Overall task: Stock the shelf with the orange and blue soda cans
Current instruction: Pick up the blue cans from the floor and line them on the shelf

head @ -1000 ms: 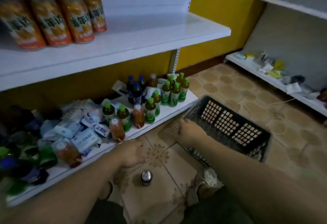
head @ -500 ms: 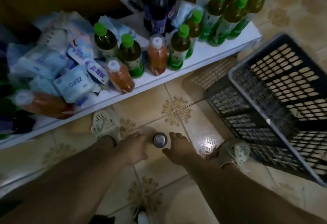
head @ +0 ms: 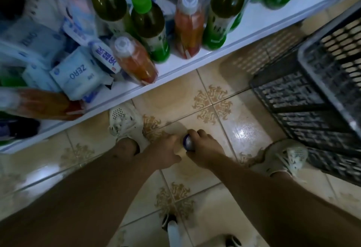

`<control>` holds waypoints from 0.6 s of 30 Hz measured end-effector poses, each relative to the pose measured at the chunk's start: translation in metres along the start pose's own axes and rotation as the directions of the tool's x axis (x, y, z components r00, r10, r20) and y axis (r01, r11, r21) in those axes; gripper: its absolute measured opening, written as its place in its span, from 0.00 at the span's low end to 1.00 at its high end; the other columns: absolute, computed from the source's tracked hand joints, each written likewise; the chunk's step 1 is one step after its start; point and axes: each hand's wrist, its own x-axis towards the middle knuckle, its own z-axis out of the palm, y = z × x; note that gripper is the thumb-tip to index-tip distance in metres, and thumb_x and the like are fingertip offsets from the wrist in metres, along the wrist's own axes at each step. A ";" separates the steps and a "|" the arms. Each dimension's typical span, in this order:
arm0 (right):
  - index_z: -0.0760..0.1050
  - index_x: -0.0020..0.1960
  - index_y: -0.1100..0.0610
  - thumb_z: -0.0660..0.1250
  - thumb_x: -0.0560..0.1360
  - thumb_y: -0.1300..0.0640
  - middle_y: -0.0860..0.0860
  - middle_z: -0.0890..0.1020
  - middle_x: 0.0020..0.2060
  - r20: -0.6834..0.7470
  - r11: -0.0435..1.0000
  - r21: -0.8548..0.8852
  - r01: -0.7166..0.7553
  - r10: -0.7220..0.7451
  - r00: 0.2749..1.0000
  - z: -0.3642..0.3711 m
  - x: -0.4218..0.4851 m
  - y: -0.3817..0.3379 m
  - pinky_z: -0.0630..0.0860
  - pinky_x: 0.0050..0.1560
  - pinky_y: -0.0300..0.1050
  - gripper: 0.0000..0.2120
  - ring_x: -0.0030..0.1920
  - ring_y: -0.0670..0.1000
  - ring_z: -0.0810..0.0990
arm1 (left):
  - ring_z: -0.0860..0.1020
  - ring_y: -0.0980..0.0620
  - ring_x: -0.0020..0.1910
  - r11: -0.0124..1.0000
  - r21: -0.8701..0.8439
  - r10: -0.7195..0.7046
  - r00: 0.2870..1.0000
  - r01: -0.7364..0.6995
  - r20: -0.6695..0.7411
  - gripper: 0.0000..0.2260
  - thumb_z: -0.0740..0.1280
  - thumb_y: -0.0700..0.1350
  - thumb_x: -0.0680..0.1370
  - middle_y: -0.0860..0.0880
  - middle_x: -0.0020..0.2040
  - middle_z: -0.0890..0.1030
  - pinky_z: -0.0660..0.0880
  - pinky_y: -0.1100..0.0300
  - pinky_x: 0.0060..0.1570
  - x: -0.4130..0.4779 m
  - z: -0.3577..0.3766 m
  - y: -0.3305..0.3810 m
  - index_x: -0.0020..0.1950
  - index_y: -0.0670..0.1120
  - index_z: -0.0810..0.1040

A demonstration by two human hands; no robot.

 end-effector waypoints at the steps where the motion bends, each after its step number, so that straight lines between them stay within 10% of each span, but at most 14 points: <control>1: 0.56 0.76 0.52 0.65 0.75 0.48 0.56 0.69 0.66 -0.027 0.999 0.034 0.016 -0.015 1.000 -0.010 -0.014 -0.003 0.72 0.60 0.52 0.34 0.62 0.60 0.71 | 0.69 0.43 0.68 1.000 0.001 0.020 1.000 -0.020 -0.007 0.30 0.67 0.48 0.77 0.45 0.73 0.65 0.70 0.49 0.62 -0.008 -0.005 0.005 0.76 0.49 0.58; 5: 0.56 0.77 0.49 0.63 0.72 0.40 0.54 0.71 0.65 -0.199 0.987 0.112 0.112 -0.089 0.976 -0.057 -0.078 -0.027 0.70 0.59 0.47 0.37 0.63 0.58 0.71 | 0.77 0.50 0.49 0.991 -0.050 0.112 0.983 -0.120 -0.145 0.19 0.71 0.52 0.65 0.54 0.51 0.76 0.76 0.48 0.50 -0.056 -0.023 0.028 0.52 0.56 0.68; 9: 0.58 0.76 0.47 0.54 0.64 0.31 0.52 0.72 0.63 -0.386 0.948 0.245 0.201 -0.095 0.918 -0.111 -0.152 -0.069 0.68 0.61 0.43 0.44 0.63 0.53 0.70 | 0.79 0.55 0.53 0.944 -0.182 0.218 0.932 -0.277 -0.289 0.31 0.74 0.53 0.59 0.57 0.55 0.79 0.78 0.49 0.52 -0.117 -0.039 0.050 0.61 0.57 0.70; 18: 0.60 0.74 0.43 0.66 0.72 0.46 0.47 0.71 0.67 -0.715 0.712 0.416 0.566 -0.128 0.687 -0.222 -0.285 -0.183 0.76 0.60 0.48 0.32 0.63 0.49 0.73 | 0.79 0.61 0.55 0.689 -0.259 0.399 0.652 -0.677 -0.644 0.32 0.77 0.43 0.65 0.55 0.57 0.79 0.76 0.54 0.59 -0.323 -0.104 0.101 0.63 0.60 0.66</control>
